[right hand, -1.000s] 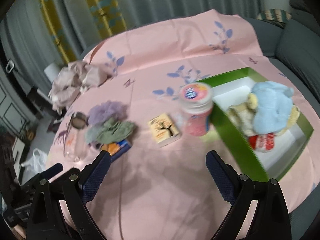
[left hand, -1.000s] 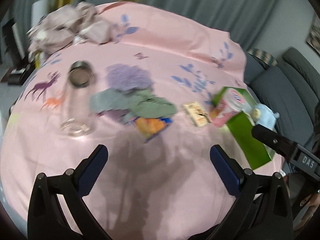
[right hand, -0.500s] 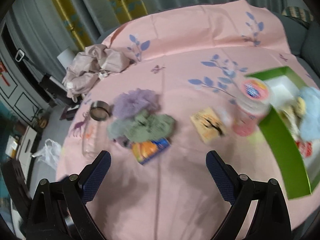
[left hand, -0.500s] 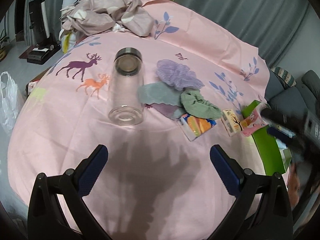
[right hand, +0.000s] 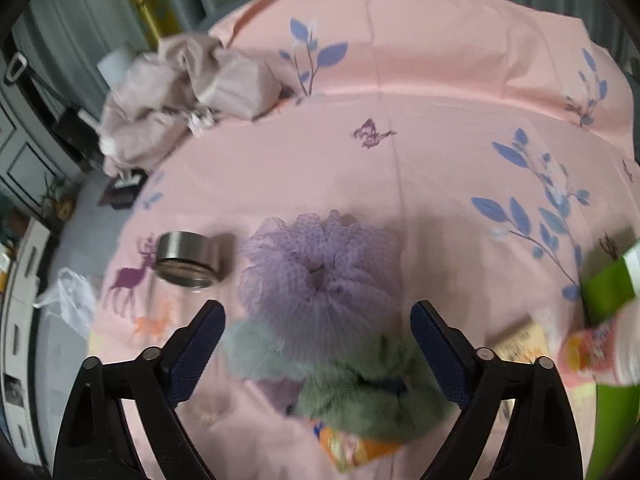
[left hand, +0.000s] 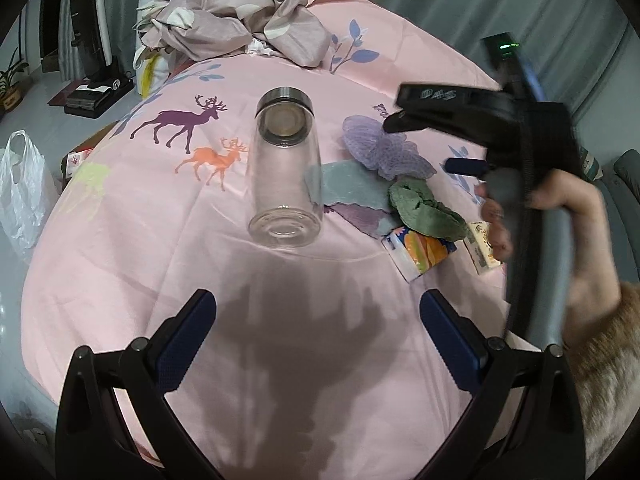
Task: Organize soft objects
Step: 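Move the right gripper to the purple mesh bath puff and grasp it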
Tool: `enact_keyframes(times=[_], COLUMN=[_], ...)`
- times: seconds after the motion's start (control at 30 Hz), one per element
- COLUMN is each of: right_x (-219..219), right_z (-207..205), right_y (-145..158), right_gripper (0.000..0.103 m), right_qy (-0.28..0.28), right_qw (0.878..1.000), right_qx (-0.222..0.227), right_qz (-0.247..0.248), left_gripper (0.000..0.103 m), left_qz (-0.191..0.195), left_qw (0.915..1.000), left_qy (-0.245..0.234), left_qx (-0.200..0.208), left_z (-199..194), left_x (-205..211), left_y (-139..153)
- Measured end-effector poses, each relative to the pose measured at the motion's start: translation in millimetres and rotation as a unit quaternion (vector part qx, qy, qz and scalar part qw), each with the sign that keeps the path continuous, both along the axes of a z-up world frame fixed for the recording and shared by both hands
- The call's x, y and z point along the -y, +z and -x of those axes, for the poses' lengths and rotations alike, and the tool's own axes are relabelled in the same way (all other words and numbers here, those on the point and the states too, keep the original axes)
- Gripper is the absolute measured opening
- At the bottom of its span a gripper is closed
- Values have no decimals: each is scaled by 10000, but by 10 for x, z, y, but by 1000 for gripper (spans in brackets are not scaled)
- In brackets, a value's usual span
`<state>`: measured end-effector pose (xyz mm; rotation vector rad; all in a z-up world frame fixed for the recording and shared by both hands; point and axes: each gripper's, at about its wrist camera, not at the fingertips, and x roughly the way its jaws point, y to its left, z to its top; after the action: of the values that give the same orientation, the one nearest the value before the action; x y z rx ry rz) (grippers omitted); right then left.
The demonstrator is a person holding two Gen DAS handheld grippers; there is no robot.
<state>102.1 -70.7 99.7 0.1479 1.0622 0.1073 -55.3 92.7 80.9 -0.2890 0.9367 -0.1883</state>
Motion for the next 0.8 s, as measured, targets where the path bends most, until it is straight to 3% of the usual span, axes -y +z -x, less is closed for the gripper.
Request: enact_keyframes(times=[0.07,0.17,0.23,0.3,0.47,0.63,0.8], right_x=[-9,34,72,121,309,467,534], right_z=[-101,-194,-206,-169,54,559,1138], right_y=[-106,-274,-315,-281,150,661,808], right_gripper=[90,59,23,12,9,9,9], right_qy=[-19,-140,-138,-133,-130,82,366], right_qw=[9999,9994,9993,9996,9989,9934,9921], right_qx=[-103,-250,-281,-198,386,994,1153], right_qz=[74,197,212,176,-229,-565,-318], left_gripper=[101,101,101,101,101,101,101], left_qz=[3,-10,-18,-17,-1,-22,-20], left_qw=[10000,10000,10000,10000,10000,9999,9997], left_qy=[-7,-53,-55,-51,-81,-151,-207], left_qx=[-12,-21,-25,-37,3,66,104], left_z=[-5,-18,-22,-27,-4,46,81], left_x=[-12,-9,-2,0,52,124,177], left_y=[-8,-21,-25,-27,6,48,73])
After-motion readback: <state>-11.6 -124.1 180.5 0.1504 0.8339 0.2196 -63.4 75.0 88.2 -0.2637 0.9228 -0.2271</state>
